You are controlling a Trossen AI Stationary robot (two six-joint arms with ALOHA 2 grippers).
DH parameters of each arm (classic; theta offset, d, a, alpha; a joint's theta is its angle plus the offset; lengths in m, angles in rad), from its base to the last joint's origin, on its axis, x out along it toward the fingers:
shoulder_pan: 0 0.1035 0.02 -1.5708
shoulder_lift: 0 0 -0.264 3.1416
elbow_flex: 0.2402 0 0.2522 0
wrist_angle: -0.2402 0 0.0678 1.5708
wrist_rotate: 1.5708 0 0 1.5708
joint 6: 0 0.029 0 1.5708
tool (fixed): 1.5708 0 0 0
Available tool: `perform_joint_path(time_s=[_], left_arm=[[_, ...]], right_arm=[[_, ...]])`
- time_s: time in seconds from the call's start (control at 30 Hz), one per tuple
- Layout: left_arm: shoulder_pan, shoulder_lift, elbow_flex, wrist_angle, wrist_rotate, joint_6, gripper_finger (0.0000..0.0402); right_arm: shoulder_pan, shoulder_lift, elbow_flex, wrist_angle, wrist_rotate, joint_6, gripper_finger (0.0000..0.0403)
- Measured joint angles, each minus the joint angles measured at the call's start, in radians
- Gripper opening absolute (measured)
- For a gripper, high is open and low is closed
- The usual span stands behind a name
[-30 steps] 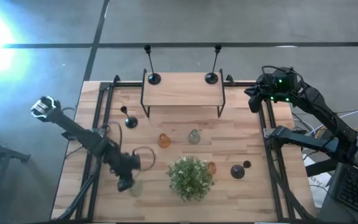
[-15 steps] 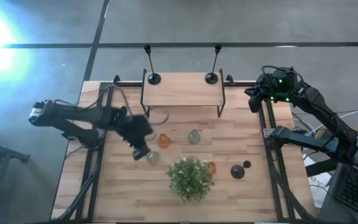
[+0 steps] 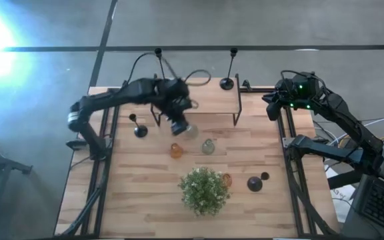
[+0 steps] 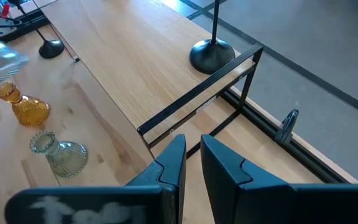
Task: Pick & Place candle stick holders
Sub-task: Put the left green glass candle holder on the shelf
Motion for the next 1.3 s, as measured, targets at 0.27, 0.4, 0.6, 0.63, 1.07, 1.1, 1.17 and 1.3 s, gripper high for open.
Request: perform_joint_path(time_s=[0.27, 0.4, 0.6, 0.63, 1.07, 1.1, 1.17, 1.3], left_arm=[[0.093, 0.182, 0.271, -0.076, -0.029, 0.059, 0.0033], [0.109, 0.245, 0.388, -0.132, -0.082, 0.071, 0.0033], [0.120, 0.320, 0.507, -0.174, -0.155, 0.075, 0.0033], [0.121, 0.331, 0.518, -0.179, -0.158, 0.077, 0.0033], [0.140, 0.363, 0.522, -0.236, -0.282, 0.045, 0.0033], [0.140, 0.363, 0.522, -0.237, -0.282, 0.043, 0.0033], [0.141, 0.363, 0.522, -0.235, -0.282, 0.044, 0.0033], [0.142, 0.363, 0.522, -0.236, -0.312, 0.044, 0.0049]], right_arm=[[0.000, 0.000, 0.000, -0.001, 0.000, -0.004, 0.0043], [0.000, 0.000, 0.000, -0.001, 0.000, -0.031, 0.0043], [0.000, 0.000, 0.000, 0.000, 0.000, -0.056, 0.0043], [0.000, 0.000, 0.000, 0.000, 0.000, -0.056, 0.0043], [0.000, 0.000, 0.000, 0.000, 0.000, -0.055, 0.0043], [0.000, 0.000, 0.000, 0.000, 0.000, -0.055, 0.0043], [0.000, 0.000, 0.000, 0.000, 0.000, -0.053, 0.0043], [0.000, 0.000, 0.000, 0.000, 0.000, -0.053, 0.0043]])
